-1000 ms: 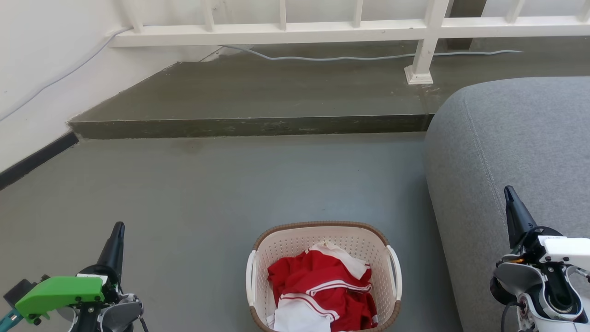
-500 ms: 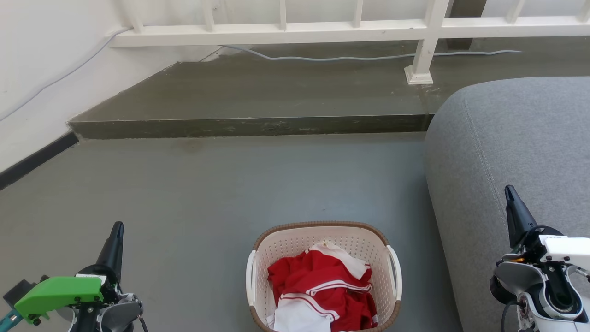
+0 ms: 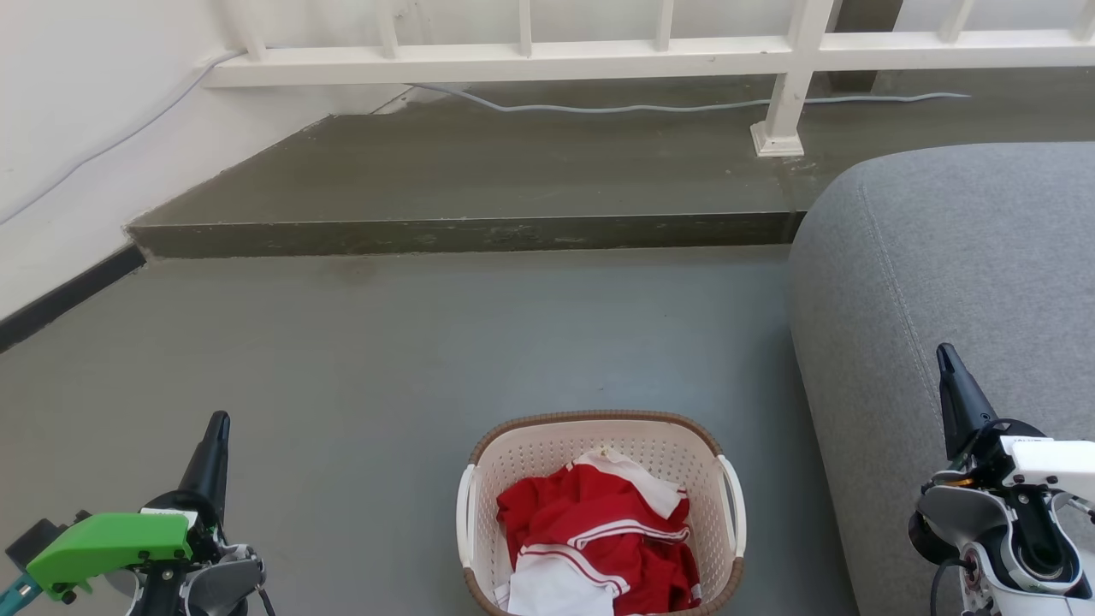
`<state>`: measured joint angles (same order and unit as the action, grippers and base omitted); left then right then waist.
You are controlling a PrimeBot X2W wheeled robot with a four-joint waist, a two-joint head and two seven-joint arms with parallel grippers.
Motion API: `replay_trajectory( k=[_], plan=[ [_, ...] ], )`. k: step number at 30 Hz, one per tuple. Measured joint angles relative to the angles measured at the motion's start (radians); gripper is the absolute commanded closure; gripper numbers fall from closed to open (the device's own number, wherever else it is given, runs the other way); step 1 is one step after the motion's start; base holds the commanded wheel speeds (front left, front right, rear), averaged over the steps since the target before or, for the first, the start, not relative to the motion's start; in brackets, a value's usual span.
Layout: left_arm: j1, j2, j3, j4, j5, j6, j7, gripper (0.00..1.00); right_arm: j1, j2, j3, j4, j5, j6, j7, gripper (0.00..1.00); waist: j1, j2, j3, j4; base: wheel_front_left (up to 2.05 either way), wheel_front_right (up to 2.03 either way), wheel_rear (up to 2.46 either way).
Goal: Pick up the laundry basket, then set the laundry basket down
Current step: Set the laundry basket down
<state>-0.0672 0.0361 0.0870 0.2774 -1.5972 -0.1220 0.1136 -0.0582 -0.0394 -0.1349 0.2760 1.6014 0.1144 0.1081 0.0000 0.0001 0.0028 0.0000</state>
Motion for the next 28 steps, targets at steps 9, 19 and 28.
replay_trajectory(
  k=[9, 19, 28],
  plan=[
    [0.000, 0.000, 0.000, 0.000, 0.000, 0.000, 0.000, 1.00, 0.000, 0.000, 0.000, 0.000, 0.000, 0.000, 0.000, 1.00, 0.0000, 0.0000, 0.000, 0.000, 0.00, 0.00, 0.00],
    [0.000, 0.000, 0.000, 0.000, 0.000, 0.000, 0.000, 1.00, 0.000, 0.000, 0.000, 0.000, 0.000, 0.000, 0.000, 1.00, 0.0000, 0.0000, 0.000, 0.000, 0.00, 0.00, 0.00],
    [0.000, 0.000, 0.000, 0.000, 0.000, 0.000, 0.000, 1.00, 0.000, 0.000, 0.000, 0.000, 0.000, 0.000, 0.000, 1.00, 0.0000, 0.0000, 0.000, 0.000, 0.00, 0.00, 0.00]
  ],
)
